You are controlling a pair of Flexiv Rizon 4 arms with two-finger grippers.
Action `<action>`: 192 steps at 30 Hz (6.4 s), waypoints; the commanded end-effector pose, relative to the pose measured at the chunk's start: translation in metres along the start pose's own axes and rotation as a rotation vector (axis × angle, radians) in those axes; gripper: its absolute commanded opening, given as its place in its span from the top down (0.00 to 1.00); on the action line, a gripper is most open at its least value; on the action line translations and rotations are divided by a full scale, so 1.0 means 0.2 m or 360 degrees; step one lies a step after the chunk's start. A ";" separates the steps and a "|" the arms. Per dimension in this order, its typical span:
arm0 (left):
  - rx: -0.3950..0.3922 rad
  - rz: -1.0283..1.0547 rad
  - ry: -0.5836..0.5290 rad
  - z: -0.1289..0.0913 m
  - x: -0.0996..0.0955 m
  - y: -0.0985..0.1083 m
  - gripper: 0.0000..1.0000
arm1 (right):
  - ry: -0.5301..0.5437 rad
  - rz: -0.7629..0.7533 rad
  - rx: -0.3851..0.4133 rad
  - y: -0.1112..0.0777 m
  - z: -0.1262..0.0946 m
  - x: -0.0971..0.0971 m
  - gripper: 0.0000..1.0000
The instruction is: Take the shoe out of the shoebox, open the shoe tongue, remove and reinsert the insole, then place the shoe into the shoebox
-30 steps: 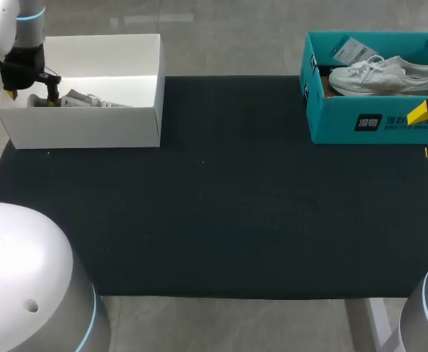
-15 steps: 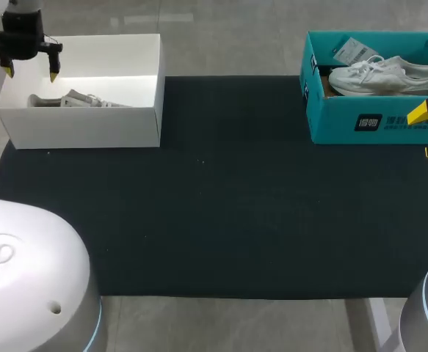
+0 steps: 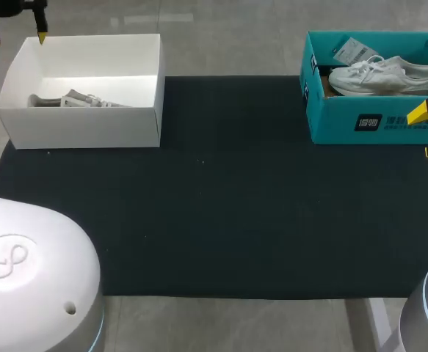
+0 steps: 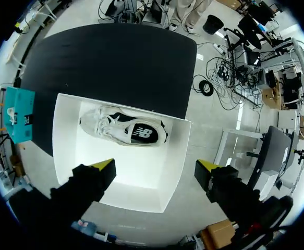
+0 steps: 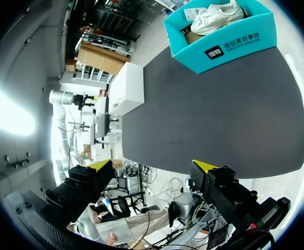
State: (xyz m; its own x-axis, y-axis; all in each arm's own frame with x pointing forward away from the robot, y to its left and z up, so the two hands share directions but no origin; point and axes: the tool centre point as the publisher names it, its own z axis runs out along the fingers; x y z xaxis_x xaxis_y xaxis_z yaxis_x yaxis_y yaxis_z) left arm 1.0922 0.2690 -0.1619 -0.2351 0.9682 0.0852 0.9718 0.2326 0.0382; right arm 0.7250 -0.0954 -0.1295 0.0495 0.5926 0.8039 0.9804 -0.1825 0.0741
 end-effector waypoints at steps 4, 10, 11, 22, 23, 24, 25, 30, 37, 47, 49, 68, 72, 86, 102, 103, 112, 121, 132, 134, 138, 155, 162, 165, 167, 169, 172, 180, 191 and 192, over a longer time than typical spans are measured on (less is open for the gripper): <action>0.0042 -0.0009 -0.0027 -0.27 0.02 -0.03 0.00 | -0.0004 0.0002 -0.0002 0.00 0.00 0.00 0.00; -0.0031 0.0062 -0.0008 -0.40 -0.04 -0.05 0.00 | -0.0004 0.0002 -0.0002 0.00 0.00 0.00 0.00; -0.0028 0.0058 -0.0009 -0.41 -0.05 -0.05 0.00 | -0.0004 0.0002 -0.0002 0.00 0.00 0.00 0.00; -0.0029 0.0063 -0.0004 -0.42 -0.06 -0.04 0.00 | -0.0004 0.0002 -0.0002 0.00 0.00 0.00 0.00; -0.0029 0.0063 -0.0004 -0.42 -0.06 -0.04 0.00 | -0.0004 0.0002 -0.0002 0.00 0.00 0.00 0.00; -0.0029 0.0063 -0.0004 -0.42 -0.06 -0.04 0.00 | -0.0004 0.0002 -0.0002 0.00 0.00 0.00 0.00; -0.0029 0.0063 -0.0004 -0.42 -0.06 -0.04 0.00 | -0.0004 0.0002 -0.0002 0.00 0.00 0.00 0.00; -0.0029 0.0063 -0.0004 -0.42 -0.06 -0.04 0.00 | -0.0051 -0.0053 -0.0017 0.23 0.03 -0.09 0.00; -0.0029 0.0063 -0.0004 -0.42 -0.06 -0.04 0.00 | -0.0308 -0.0213 -0.0012 0.69 0.03 -0.21 0.00; -0.0029 0.0063 -0.0004 -0.42 -0.06 -0.04 0.00 | -0.0446 -0.0122 -0.0132 1.13 -0.10 -0.41 0.00; -0.0029 0.0063 -0.0004 -0.42 -0.06 -0.04 0.00 | -0.0446 -0.0122 -0.0132 1.13 -0.10 -0.41 0.00; -0.0029 0.0063 -0.0004 -0.42 -0.06 -0.04 0.00 | -0.0462 -0.0142 -0.0137 1.15 -0.10 -0.41 0.00; -0.0029 0.0063 -0.0004 -0.42 -0.06 -0.04 0.00 | -0.0546 -0.0201 -0.0198 1.29 -0.12 -0.43 0.00; -0.0029 0.0063 -0.0004 -0.42 -0.06 -0.04 0.00 | -0.0969 -0.0198 -0.0315 1.70 -0.15 -0.74 0.00; -0.0029 0.0063 -0.0004 -0.42 -0.06 -0.04 0.00 | -0.1267 0.0003 -0.0194 1.98 -0.18 -0.90 0.00; -0.0029 0.0063 -0.0004 -0.42 -0.06 -0.04 0.00 | -0.1265 0.0015 -0.0194 1.99 -0.18 -0.92 0.00; -0.0029 0.0063 -0.0004 -0.42 -0.06 -0.04 0.00 | -0.1277 0.0142 -0.0143 2.15 -0.13 -1.08 0.00; -0.0029 0.0063 -0.0004 -0.42 -0.06 -0.04 0.00 | -0.1360 0.0204 -0.0088 2.29 -0.12 -1.21 0.00; -0.0029 0.0063 -0.0004 -0.42 -0.06 -0.04 0.00 | -0.1406 0.0266 -0.0014 2.40 -0.05 -1.36 0.00; -0.0029 0.0063 -0.0004 -0.42 -0.06 -0.04 0.00 | -0.1424 0.0263 0.0004 2.41 -0.04 -1.38 0.00; -0.0029 0.0063 -0.0004 -0.42 -0.06 -0.04 0.00 | -0.1449 0.0262 0.0028 2.43 -0.03 -1.43 0.00; -0.0029 0.0063 -0.0004 -0.42 -0.06 -0.04 0.00 | -0.1422 0.0371 0.0065 2.41 0.09 -1.57 0.00; -0.0029 0.0063 -0.0004 -0.42 -0.06 -0.04 0.00 | -0.1412 0.0400 0.0050 2.43 0.09 -1.59 0.00; -0.0029 0.0063 -0.0004 -0.42 -0.06 -0.04 0.00 | -0.1416 0.0404 0.0047 2.44 0.09 -1.59 0.00; -0.0029 0.0063 -0.0004 -0.42 -0.06 -0.04 0.00 | -0.1418 0.0405 0.0052 2.44 0.09 -1.59 0.00; -0.0029 0.0063 -0.0004 -0.42 -0.06 -0.04 0.00 | -0.1420 0.0404 0.0057 2.44 0.09 -1.59 0.00; -0.0029 0.0063 -0.0004 -0.42 -0.06 -0.04 0.00 | -0.1422 0.0399 0.0071 2.43 0.10 -1.58 0.00; -0.0029 0.0063 -0.0004 -0.42 -0.06 -0.04 0.00 | -0.1423 0.0401 0.0100 2.40 0.13 -1.61 0.00; -0.0029 0.0063 -0.0004 -0.42 -0.06 -0.04 0.00 | -0.1470 0.0367 0.0092 2.41 0.16 -1.62 0.08; -0.0029 0.0063 -0.0004 -0.42 -0.06 -0.04 0.00 | -0.1473 0.0365 0.0095 2.42 0.17 -1.62 0.13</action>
State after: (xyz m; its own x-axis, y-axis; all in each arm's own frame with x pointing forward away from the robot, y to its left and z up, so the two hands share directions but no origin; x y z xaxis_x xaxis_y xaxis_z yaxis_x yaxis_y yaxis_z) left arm 1.0860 0.2471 -0.0801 -0.1969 0.9769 0.0829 0.9798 0.1930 0.0526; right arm 1.1776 -0.3491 -0.3710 0.3481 0.9374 0.0145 0.9347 -0.3482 0.0710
